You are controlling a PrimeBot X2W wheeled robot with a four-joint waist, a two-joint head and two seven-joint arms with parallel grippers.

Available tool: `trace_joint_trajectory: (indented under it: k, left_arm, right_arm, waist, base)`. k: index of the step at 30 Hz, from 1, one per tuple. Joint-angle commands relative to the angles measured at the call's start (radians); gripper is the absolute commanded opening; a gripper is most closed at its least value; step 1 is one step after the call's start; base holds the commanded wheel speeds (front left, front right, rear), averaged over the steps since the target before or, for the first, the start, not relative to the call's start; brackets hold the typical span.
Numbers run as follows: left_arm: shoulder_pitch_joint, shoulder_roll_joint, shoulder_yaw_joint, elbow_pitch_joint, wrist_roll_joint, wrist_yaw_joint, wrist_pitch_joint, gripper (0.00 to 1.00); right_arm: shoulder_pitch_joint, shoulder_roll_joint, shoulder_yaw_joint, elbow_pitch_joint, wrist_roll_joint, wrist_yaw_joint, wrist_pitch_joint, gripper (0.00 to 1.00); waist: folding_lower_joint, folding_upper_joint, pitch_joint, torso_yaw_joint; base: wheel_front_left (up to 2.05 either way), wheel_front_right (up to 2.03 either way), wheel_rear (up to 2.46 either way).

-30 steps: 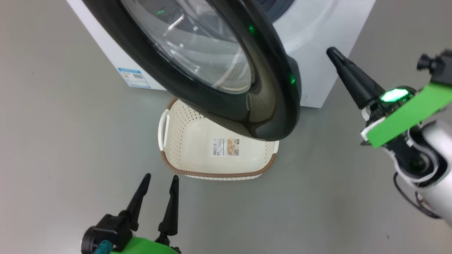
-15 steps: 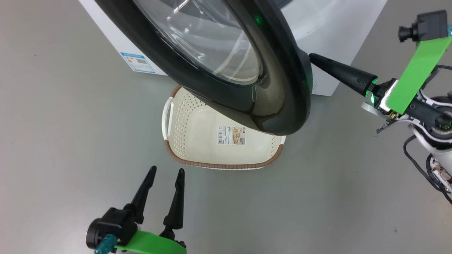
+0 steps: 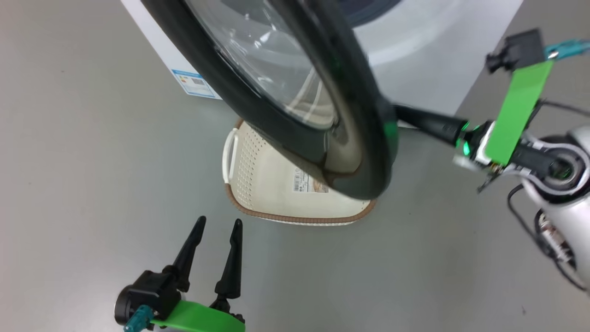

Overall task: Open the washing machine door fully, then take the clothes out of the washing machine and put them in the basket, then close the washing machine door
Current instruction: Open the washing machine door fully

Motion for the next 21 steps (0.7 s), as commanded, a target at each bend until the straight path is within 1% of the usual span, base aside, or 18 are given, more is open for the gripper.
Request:
trace_joint_trajectory:
  k: [1,11,21]
  left_arm:
    - [-0.005,0.012,0.030,-0.024,-0.006,0.007,-0.012,1.00]
    - [0.027,0.012,0.029,-0.030,-0.013,0.014,-0.012,1.00]
    - [0.069,0.012,0.024,-0.028,-0.016,0.022,-0.012,1.00]
  right_arm:
    - [0.043,0.021,0.004,-0.032,-0.013,0.005,0.017,0.00]
    - [0.135,0.086,-0.027,-0.052,-0.060,0.005,0.075,0.00]
    - [0.194,0.165,-0.040,-0.046,-0.099,0.005,0.103,0.00]
  waist:
    - [0.0000,0.0000,-0.014,0.013]
    - [0.0000,0.0000,-0.059,0.074]
    - [0.0000,0.0000,-0.115,0.171]
  base:
    - [0.00,0.00,0.00]
    - [0.00,0.00,0.00]
    - [0.00,0.00,0.00]
